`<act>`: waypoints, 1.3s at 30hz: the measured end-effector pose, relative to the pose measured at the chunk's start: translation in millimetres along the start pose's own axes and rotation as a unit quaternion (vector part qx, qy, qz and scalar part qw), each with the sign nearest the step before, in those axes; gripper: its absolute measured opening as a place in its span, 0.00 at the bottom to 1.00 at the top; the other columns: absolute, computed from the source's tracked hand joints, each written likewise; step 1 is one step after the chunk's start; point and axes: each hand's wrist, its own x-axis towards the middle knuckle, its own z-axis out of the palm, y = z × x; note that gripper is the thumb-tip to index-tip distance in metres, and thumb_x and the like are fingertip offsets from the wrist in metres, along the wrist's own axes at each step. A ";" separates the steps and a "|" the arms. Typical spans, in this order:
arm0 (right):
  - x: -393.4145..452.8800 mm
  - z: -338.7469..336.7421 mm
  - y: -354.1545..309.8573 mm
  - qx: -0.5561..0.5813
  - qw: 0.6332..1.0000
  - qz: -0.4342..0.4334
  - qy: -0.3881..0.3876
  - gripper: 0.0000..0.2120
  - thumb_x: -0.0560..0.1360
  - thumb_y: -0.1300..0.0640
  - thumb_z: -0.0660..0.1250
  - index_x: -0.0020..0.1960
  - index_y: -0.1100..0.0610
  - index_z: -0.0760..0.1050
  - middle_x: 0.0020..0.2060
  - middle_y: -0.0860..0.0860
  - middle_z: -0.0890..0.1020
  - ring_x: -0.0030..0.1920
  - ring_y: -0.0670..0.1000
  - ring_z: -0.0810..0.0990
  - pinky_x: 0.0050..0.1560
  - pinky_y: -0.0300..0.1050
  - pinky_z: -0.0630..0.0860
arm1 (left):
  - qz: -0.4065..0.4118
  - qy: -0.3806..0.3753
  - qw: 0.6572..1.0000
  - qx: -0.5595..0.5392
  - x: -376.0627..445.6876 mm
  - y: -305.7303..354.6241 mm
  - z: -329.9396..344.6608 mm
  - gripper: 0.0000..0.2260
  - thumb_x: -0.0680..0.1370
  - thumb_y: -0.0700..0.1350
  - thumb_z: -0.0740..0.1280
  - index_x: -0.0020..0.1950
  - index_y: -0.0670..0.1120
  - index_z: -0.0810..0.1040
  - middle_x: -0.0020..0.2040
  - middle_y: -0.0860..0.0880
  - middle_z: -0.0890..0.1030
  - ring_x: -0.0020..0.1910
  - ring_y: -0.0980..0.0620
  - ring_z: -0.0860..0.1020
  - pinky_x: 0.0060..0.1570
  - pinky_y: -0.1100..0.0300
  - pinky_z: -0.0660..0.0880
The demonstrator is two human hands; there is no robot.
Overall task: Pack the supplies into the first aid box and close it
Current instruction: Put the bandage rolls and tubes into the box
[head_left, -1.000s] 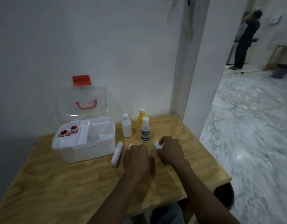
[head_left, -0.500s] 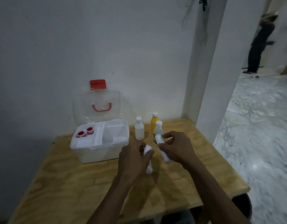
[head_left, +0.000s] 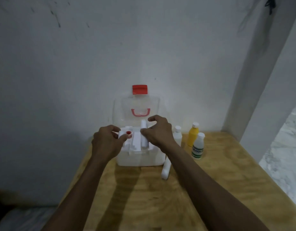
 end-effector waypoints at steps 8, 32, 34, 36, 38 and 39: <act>25.1 36.2 -18.0 -0.087 0.994 0.002 -0.070 0.27 0.70 0.62 0.73 0.68 0.59 0.71 0.67 0.54 0.74 0.64 0.55 0.75 0.63 0.45 0.72 | 0.017 -0.067 0.994 0.083 25.9 -21.4 13.8 0.16 0.72 0.51 0.74 0.56 0.46 0.82 0.52 0.45 0.85 0.44 0.49 0.81 0.41 0.61 0.72; 16.2 -3.9 -8.9 -0.194 0.980 -0.044 -0.033 0.13 0.72 0.64 0.68 0.55 0.67 0.80 0.56 0.62 0.81 0.56 0.61 0.80 0.54 0.50 0.79 | 0.106 0.017 0.989 0.096 9.8 -14.9 22.3 0.16 0.75 0.55 0.69 0.56 0.47 0.83 0.50 0.47 0.86 0.47 0.47 0.83 0.45 0.56 0.78; 7.4 -25.4 0.4 -0.188 0.981 -0.041 -0.015 0.13 0.73 0.62 0.67 0.56 0.64 0.81 0.57 0.58 0.80 0.60 0.58 0.77 0.51 0.43 0.75 | 0.133 0.029 0.988 0.078 -3.3 -3.9 25.0 0.14 0.75 0.54 0.69 0.56 0.48 0.83 0.49 0.48 0.86 0.47 0.48 0.83 0.45 0.57 0.77; -1.5 -43.9 14.9 -0.184 0.982 -0.033 -0.001 0.12 0.72 0.59 0.67 0.54 0.59 0.81 0.55 0.56 0.81 0.59 0.56 0.77 0.51 0.41 0.72 | 0.156 0.029 0.985 0.062 -18.6 9.3 31.5 0.15 0.75 0.54 0.68 0.57 0.49 0.82 0.48 0.49 0.85 0.46 0.49 0.82 0.46 0.57 0.76; -11.6 -59.5 31.7 -0.182 0.983 -0.018 0.010 0.11 0.71 0.57 0.68 0.52 0.57 0.82 0.52 0.55 0.82 0.55 0.56 0.79 0.55 0.44 0.75 | 0.175 0.020 0.983 0.043 -36.3 22.9 42.1 0.15 0.75 0.55 0.68 0.57 0.49 0.82 0.48 0.50 0.84 0.46 0.51 0.81 0.46 0.57 0.75; -16.9 -66.8 39.5 -0.185 0.983 -0.007 0.014 0.11 0.70 0.57 0.69 0.51 0.57 0.83 0.51 0.55 0.83 0.53 0.55 0.81 0.55 0.45 0.77 | 0.182 0.011 0.983 0.034 -45.3 29.7 49.2 0.15 0.75 0.55 0.68 0.58 0.50 0.82 0.48 0.50 0.84 0.46 0.51 0.81 0.46 0.58 0.75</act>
